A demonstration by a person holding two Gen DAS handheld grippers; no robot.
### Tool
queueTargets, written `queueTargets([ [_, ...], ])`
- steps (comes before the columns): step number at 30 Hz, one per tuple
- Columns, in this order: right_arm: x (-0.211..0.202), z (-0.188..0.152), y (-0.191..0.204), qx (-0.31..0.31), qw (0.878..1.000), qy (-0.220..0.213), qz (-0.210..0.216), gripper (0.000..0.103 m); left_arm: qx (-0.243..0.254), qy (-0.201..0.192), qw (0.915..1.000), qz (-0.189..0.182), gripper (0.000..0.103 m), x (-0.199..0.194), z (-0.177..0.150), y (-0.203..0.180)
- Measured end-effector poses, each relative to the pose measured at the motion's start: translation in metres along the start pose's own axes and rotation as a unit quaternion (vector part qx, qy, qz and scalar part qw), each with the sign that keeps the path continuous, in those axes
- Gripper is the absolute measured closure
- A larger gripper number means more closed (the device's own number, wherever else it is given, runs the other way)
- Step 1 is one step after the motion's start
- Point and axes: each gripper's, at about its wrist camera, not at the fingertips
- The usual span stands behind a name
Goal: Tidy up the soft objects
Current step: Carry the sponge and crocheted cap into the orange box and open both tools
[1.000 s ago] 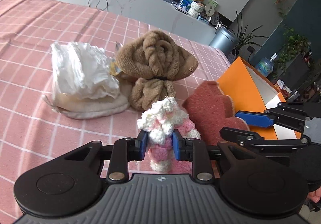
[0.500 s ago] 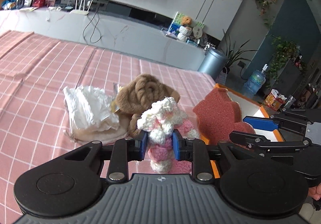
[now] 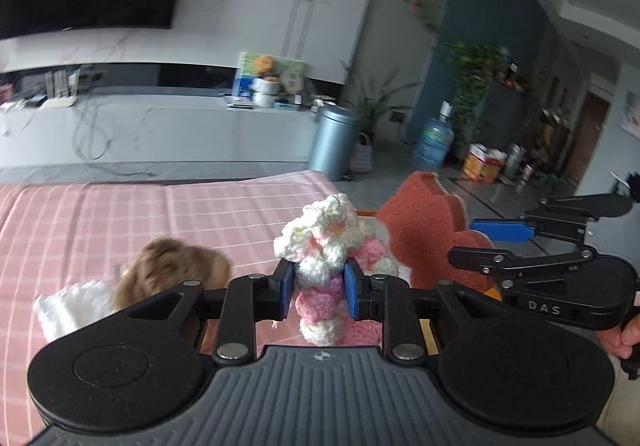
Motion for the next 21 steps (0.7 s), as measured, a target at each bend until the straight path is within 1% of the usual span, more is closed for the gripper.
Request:
queueTargets([
  [2,0.007,-0.006,-0.013,0.010,1.000,0.012,-0.003,0.070,0.024,0.014,0.9995,-0.015,0.074,0.019,0.007,-0.011],
  [5,0.021,-0.016,-0.025,0.016,0.999,0.031,-0.005,0.070,0.064,0.040,0.9967,-0.028,0.074,0.052,0.012,-0.028],
  [8,0.038,-0.025,-0.031,0.015,0.999,0.047,-0.006,0.070,0.102,0.071,0.9921,-0.018,0.074,0.088,0.013,-0.042],
  [10,0.049,-0.030,-0.034,0.018,0.998,0.055,-0.002,0.070,0.126,0.096,0.9873,-0.017,0.074,0.110,0.012,-0.049],
  [12,0.064,-0.033,-0.034,0.017,0.998,0.063,0.001,0.070,0.152,0.119,0.9811,-0.015,0.074,0.129,0.010,-0.056],
  [14,0.079,-0.037,-0.033,0.017,0.997,0.070,0.006,0.070,0.179,0.137,0.9742,-0.006,0.074,0.146,0.007,-0.060],
  [17,0.099,-0.040,-0.030,0.016,0.997,0.076,0.010,0.070,0.207,0.163,0.9647,0.007,0.074,0.166,0.003,-0.063],
  [21,0.125,-0.037,-0.026,0.020,0.996,0.080,0.018,0.070,0.247,0.204,0.9468,0.028,0.074,0.189,-0.004,-0.063],
])
Point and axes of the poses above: each gripper's, at about its wrist camera, not at the fingertips, and x roughly the way its jaws point, y to its left, z to its top, and after that the axes turned 9 degrees about -z, right-handed
